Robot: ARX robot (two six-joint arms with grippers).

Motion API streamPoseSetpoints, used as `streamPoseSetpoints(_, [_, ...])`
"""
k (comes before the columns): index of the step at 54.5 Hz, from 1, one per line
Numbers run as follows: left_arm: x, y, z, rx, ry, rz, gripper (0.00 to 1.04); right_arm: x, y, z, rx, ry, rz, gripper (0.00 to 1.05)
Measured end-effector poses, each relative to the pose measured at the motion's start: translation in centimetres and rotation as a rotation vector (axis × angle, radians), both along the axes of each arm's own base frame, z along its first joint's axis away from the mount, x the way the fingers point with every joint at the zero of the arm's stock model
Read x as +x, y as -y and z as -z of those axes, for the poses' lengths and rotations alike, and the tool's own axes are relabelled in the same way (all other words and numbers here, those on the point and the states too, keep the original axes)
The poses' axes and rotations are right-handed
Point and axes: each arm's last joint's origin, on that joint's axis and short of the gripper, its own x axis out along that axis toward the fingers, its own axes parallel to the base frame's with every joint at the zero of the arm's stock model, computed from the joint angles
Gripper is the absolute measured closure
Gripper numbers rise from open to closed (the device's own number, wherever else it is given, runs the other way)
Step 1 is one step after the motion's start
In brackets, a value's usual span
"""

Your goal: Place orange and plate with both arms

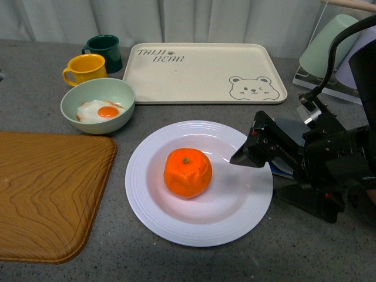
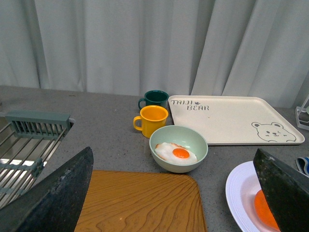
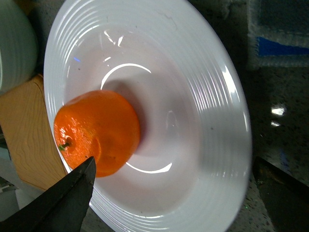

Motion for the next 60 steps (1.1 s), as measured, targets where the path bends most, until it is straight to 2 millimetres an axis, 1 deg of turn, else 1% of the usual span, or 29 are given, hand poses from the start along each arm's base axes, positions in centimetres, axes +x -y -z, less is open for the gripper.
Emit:
streamPoseSetpoints(11, [0.0, 0.0, 0.0, 0.0, 0.0, 0.0, 0.07, 1.1, -0.4, 1.5, 0.078, -0.095, 0.047, 0.09])
streamPoseSetpoints(25, [0.0, 0.0, 0.0, 0.0, 0.0, 0.0, 0.07, 2.2, -0.8, 2.3, 0.08, -0.146, 0.067, 0.11])
streamPoseSetpoints(28, [0.0, 0.0, 0.0, 0.0, 0.0, 0.0, 0.07, 2.4, -0.9, 2.4, 0.072, -0.166, 0.071, 0.19])
streamPoseSetpoints(29, [0.0, 0.0, 0.0, 0.0, 0.0, 0.0, 0.07, 2.6, -1.0, 2.4, 0.067, -0.177, 0.072, 0.25])
streamPoseSetpoints(33, [0.0, 0.0, 0.0, 0.0, 0.0, 0.0, 0.07, 3.0, -1.0, 2.6, 0.046, -0.209, 0.08, 0.39])
streamPoseSetpoints(35, [0.0, 0.0, 0.0, 0.0, 0.0, 0.0, 0.07, 3.2, -1.0, 2.6, 0.03, -0.23, 0.082, 0.48])
streamPoseSetpoints(40, [0.0, 0.0, 0.0, 0.0, 0.0, 0.0, 0.07, 3.3, -0.8, 2.9, 0.008, -0.261, 0.085, 0.6])
streamPoseSetpoints(44, [0.0, 0.0, 0.0, 0.0, 0.0, 0.0, 0.07, 3.3, -0.6, 3.0, -0.008, -0.285, 0.084, 0.76])
streamPoseSetpoints(47, [0.0, 0.0, 0.0, 0.0, 0.0, 0.0, 0.07, 3.3, -0.6, 3.0, 0.01, -0.287, 0.065, 0.84])
streamPoseSetpoints(49, [0.0, 0.0, 0.0, 0.0, 0.0, 0.0, 0.07, 3.4, -0.7, 2.8, 0.025, -0.277, 0.05, 0.89])
streamPoseSetpoints(51, [0.0, 0.0, 0.0, 0.0, 0.0, 0.0, 0.07, 3.5, -0.7, 2.5, 0.038, -0.265, 0.044, 0.92])
streamPoseSetpoints(60, [0.0, 0.0, 0.0, 0.0, 0.0, 0.0, 0.07, 3.5, -0.8, 1.8, 0.068, -0.215, 0.026, 0.97])
